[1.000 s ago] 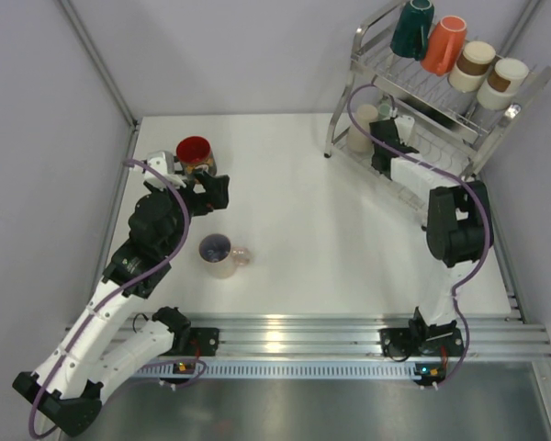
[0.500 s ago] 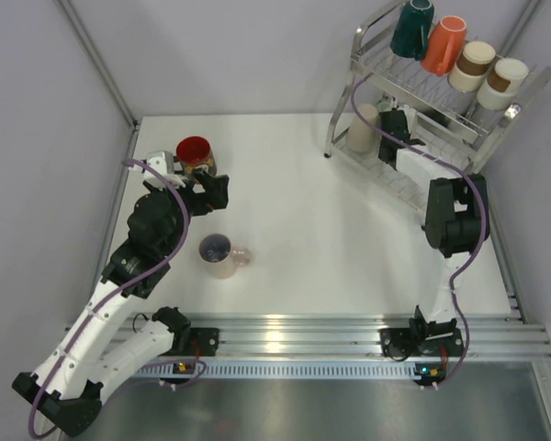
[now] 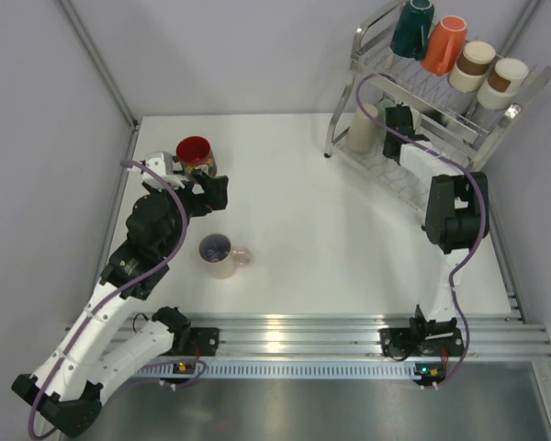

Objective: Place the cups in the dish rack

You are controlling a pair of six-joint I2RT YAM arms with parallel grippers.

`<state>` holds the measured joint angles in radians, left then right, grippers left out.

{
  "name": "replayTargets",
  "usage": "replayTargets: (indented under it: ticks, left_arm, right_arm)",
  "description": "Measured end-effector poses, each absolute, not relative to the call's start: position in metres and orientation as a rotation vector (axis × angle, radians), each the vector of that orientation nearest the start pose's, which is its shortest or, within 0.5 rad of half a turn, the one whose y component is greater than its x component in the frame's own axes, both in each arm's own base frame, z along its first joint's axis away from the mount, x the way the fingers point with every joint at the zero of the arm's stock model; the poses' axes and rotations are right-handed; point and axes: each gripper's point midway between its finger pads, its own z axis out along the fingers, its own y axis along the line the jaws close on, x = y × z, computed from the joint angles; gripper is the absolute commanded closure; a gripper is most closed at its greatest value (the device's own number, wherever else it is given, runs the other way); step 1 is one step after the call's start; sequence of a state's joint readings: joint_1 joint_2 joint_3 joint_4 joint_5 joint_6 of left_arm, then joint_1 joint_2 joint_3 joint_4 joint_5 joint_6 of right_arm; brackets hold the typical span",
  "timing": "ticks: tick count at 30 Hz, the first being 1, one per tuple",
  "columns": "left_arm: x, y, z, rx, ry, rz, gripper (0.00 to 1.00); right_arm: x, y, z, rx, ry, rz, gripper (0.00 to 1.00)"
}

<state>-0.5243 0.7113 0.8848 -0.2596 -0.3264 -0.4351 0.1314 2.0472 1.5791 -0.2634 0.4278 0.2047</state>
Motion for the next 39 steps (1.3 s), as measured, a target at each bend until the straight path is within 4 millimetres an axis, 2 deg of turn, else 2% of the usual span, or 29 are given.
replayTargets:
  ticks: [3,7,10,17,19,23,28,35,39]
  left_arm:
    - [0.273,-0.112,0.329,-0.176,1.663,-0.459,0.02]
    - [0.273,-0.113,0.328,-0.174,1.666,-0.462,0.02]
    - [0.274,-0.115,0.327,-0.169,1.672,-0.464,0.02]
    - [0.274,-0.116,0.326,-0.170,1.675,-0.474,0.02]
    - [0.274,-0.117,0.326,-0.169,1.676,-0.477,0.02]
    - [0.274,-0.118,0.325,-0.167,1.681,-0.479,0.02]
    - [0.274,-0.118,0.325,-0.167,1.682,-0.479,0.02]
    - [0.274,-0.118,0.325,-0.167,1.681,-0.479,0.02]
    - [0.274,-0.118,0.325,-0.167,1.681,-0.479,0.02]
  right_arm:
    - [0.540,0.005,0.102,0.301,2.222,-0.313,0.78]
    - [0.544,0.000,0.109,0.330,2.181,-0.327,0.55]
    - [0.547,-0.005,0.121,0.355,2.141,-0.333,0.50]
    - [0.546,-0.010,0.121,0.368,2.137,-0.337,0.63]
    - [0.545,-0.011,0.120,0.370,2.139,-0.338,0.63]
    - [0.536,-0.012,0.118,0.380,2.146,-0.338,0.56]
    - [0.528,-0.012,0.120,0.385,2.148,-0.336,0.56]
    - [0.524,-0.016,0.122,0.384,2.135,-0.354,0.69]
    - [0.527,-0.021,0.126,0.366,2.116,-0.396,0.73]
